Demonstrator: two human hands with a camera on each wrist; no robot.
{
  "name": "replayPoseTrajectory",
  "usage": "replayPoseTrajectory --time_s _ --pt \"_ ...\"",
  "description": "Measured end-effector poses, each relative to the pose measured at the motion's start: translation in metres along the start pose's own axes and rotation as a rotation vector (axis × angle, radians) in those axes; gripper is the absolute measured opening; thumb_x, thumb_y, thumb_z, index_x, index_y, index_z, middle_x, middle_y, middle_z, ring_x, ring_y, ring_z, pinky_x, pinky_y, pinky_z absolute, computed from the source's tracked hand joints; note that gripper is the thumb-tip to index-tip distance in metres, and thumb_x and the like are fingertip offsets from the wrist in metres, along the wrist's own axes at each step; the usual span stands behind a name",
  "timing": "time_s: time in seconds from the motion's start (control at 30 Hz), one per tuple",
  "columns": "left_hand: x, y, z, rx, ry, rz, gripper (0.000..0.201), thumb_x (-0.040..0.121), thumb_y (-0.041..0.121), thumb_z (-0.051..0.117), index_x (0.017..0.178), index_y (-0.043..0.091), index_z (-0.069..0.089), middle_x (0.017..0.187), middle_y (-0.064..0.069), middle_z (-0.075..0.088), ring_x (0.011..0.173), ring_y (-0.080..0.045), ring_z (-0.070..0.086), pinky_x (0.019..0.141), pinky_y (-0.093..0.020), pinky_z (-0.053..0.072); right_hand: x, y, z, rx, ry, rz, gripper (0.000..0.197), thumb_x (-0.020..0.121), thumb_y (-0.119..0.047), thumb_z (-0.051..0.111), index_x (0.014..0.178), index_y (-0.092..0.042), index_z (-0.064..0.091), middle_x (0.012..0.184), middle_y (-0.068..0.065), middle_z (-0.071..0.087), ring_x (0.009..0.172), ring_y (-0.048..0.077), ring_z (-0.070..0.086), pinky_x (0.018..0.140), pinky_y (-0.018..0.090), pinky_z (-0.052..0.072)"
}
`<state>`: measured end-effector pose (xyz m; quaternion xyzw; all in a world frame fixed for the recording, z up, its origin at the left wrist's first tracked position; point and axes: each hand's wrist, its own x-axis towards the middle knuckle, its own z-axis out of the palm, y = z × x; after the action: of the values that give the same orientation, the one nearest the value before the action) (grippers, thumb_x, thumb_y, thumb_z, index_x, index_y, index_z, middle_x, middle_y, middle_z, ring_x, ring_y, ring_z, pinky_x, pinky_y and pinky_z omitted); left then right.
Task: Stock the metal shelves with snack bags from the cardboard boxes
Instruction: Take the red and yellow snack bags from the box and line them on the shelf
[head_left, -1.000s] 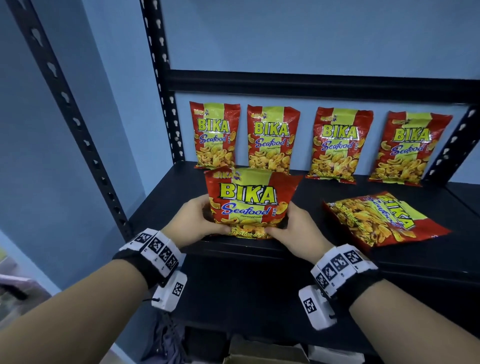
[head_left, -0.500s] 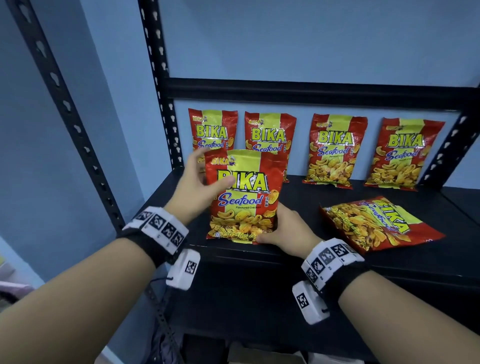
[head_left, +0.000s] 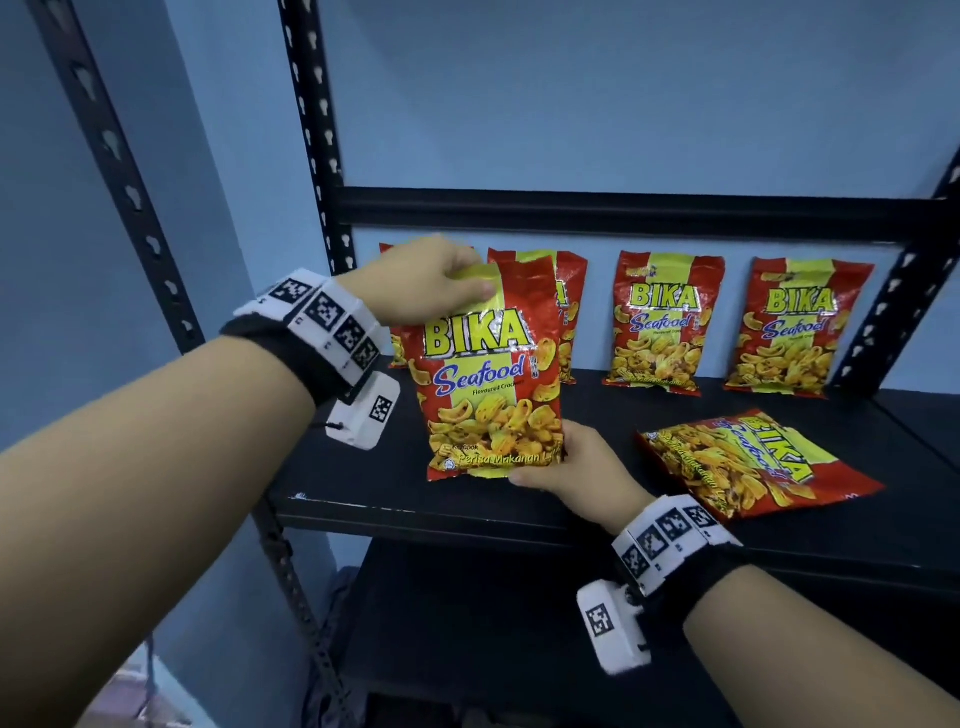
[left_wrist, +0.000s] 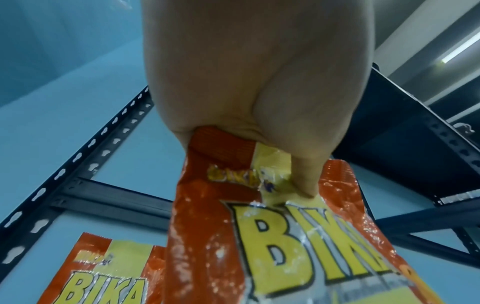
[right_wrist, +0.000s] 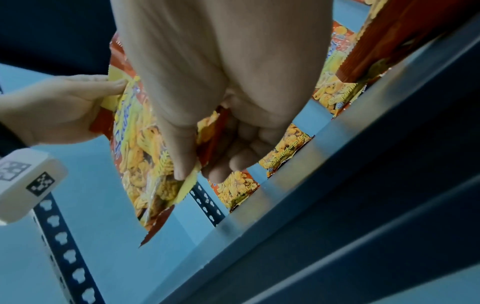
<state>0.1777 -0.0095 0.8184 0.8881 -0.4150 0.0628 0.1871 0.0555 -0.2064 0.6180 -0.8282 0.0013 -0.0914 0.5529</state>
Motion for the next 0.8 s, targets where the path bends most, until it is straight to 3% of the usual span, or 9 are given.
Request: replayPoseTrajectory --time_s 0.07,0.13,0.3,0.43,0.5,0.6,0.67,0.8 --pt "0.002 0.004 -0.007 -0.020 -0.008 0.002 0.029 0.103 0.044 0.056 0.083 0.023 0.064 0.077 0.002 0.071 0.068 -0.014 0.066 0.064 -0.031 0.050 -0.002 -0.004 -0.004 0.043 0.000 -0.002 0.029 0.079 -0.006 0.087 0.102 -0.015 0.073 0.090 0.004 0.079 0.080 0.013 0.073 0.074 0.030 0.057" --pt "0.002 0.007 -0.012 -0.022 -0.020 0.014 0.034 0.102 0.044 0.057 0.090 0.014 0.068 0.083 -0.006 0.075 0.073 -0.021 0.071 0.070 -0.037 0.056 -0.003 -0.007 -0.005 0.066 -0.008 -0.012 0.021 0.081 -0.003 0.085 0.098 -0.008 0.073 0.084 0.010 0.078 0.073 0.015 0.071 0.068 0.026 0.055" --pt "0.005 0.012 -0.029 -0.001 0.033 0.021 0.034 0.100 0.045 0.061 0.076 0.020 0.064 0.068 0.001 0.068 0.060 -0.013 0.062 0.062 -0.029 0.047 -0.007 -0.016 -0.006 0.114 -0.038 -0.003 0.018 0.084 -0.006 0.083 0.096 0.004 0.073 0.085 0.018 0.077 0.078 0.026 0.072 0.072 0.031 0.057" --pt "0.003 0.017 -0.032 0.002 0.059 0.034 0.035 0.100 0.045 0.061 0.084 0.016 0.069 0.077 -0.005 0.072 0.065 -0.021 0.066 0.063 -0.036 0.052 -0.008 -0.024 -0.004 0.121 -0.053 0.003 0.018 0.084 -0.005 0.083 0.097 0.004 0.073 0.085 0.019 0.077 0.079 0.027 0.074 0.074 0.033 0.058" --pt "-0.001 0.020 -0.029 0.023 0.021 0.060 0.035 0.099 0.048 0.061 0.082 0.018 0.069 0.074 -0.001 0.071 0.064 -0.017 0.065 0.063 -0.037 0.053 -0.011 -0.023 0.001 0.083 -0.057 0.008 0.017 0.084 -0.005 0.083 0.096 0.002 0.074 0.083 0.016 0.077 0.077 0.025 0.074 0.074 0.031 0.059" --pt "-0.007 0.024 -0.035 0.055 -0.043 0.059 0.032 0.097 0.050 0.064 0.086 0.021 0.074 0.078 0.001 0.075 0.069 -0.015 0.071 0.071 -0.041 0.060 -0.016 -0.017 0.004 0.081 -0.009 0.022 0.015 0.084 -0.009 0.083 0.094 -0.001 0.074 0.079 0.013 0.077 0.074 0.022 0.073 0.070 0.032 0.055" --pt "-0.012 0.030 -0.044 0.042 -0.075 0.081 0.030 0.093 0.050 0.068 0.084 0.023 0.075 0.077 0.002 0.074 0.065 -0.013 0.068 0.065 -0.037 0.057 -0.016 -0.020 0.001 0.083 -0.015 0.008 0.018 0.082 -0.006 0.085 0.098 -0.006 0.076 0.085 0.006 0.079 0.081 0.017 0.075 0.078 0.032 0.055" --pt "-0.014 0.040 -0.052 0.063 -0.160 0.116 0.023 0.088 0.053 0.073 0.083 0.030 0.075 0.074 0.008 0.074 0.063 -0.011 0.067 0.056 -0.026 0.047 -0.022 -0.039 -0.001 0.086 -0.197 -0.019 0.063 0.074 -0.015 0.092 0.130 -0.021 0.064 0.121 -0.009 0.075 0.114 0.007 0.069 0.100 0.026 0.052"
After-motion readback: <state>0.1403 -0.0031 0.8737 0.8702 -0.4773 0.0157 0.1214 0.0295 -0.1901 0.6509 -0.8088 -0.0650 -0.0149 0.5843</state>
